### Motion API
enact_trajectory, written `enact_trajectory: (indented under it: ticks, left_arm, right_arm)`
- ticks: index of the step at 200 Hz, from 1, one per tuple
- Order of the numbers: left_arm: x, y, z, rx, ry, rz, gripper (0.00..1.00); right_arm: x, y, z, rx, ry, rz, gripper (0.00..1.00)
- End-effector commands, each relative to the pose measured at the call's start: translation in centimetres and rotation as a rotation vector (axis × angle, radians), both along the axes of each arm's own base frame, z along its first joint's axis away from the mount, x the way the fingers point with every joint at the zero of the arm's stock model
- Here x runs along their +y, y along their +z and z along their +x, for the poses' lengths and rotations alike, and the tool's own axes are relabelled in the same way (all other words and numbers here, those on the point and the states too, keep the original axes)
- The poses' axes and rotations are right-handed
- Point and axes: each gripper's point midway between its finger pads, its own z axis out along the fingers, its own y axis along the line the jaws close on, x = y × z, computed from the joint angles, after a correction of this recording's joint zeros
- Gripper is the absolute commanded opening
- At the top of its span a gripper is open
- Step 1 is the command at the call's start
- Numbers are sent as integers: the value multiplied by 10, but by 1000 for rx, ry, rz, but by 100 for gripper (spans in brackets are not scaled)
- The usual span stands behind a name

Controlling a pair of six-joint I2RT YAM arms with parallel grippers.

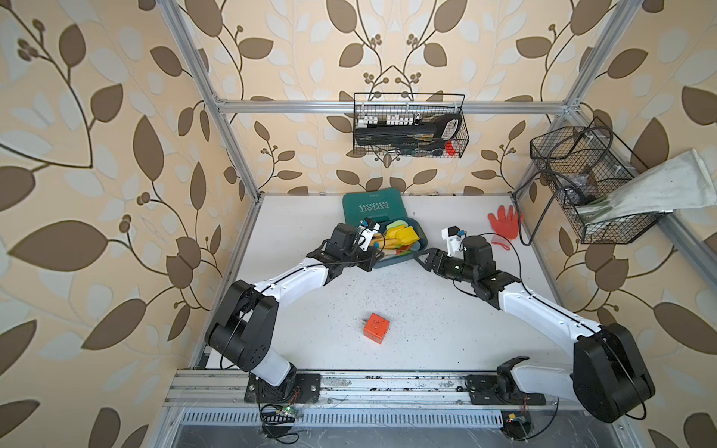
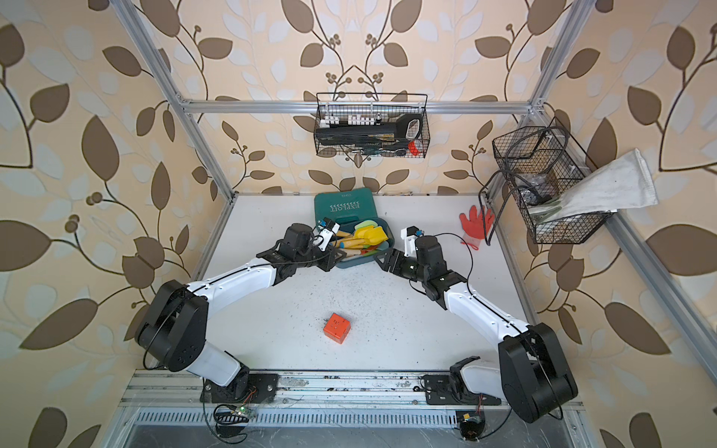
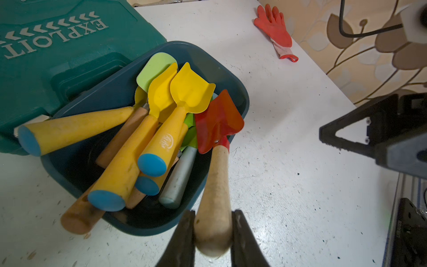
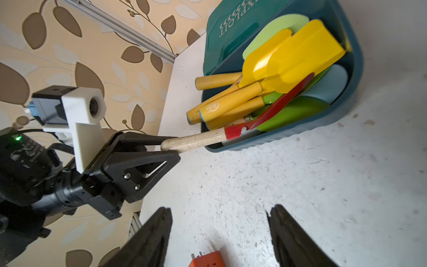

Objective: Take the shovel out of the storage box
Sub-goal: Pick up the shovel from the storage box.

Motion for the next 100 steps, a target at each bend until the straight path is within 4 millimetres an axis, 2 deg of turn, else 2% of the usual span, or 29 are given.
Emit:
enact_trajectory:
  ticks: [1,32,100]
  left_arm:
    - [-2,40,0,-101,-3,-95,0]
    - [-4,40,-4,-90,-18,-107,0]
    - [-9,42,-10,-91,-37,-117,0]
  right_arm:
    - [16,1,1,112,-71,153,71]
    - [31,-5,7,186,-127,254,60]
    - [49,-25,27,314,-247,394,59]
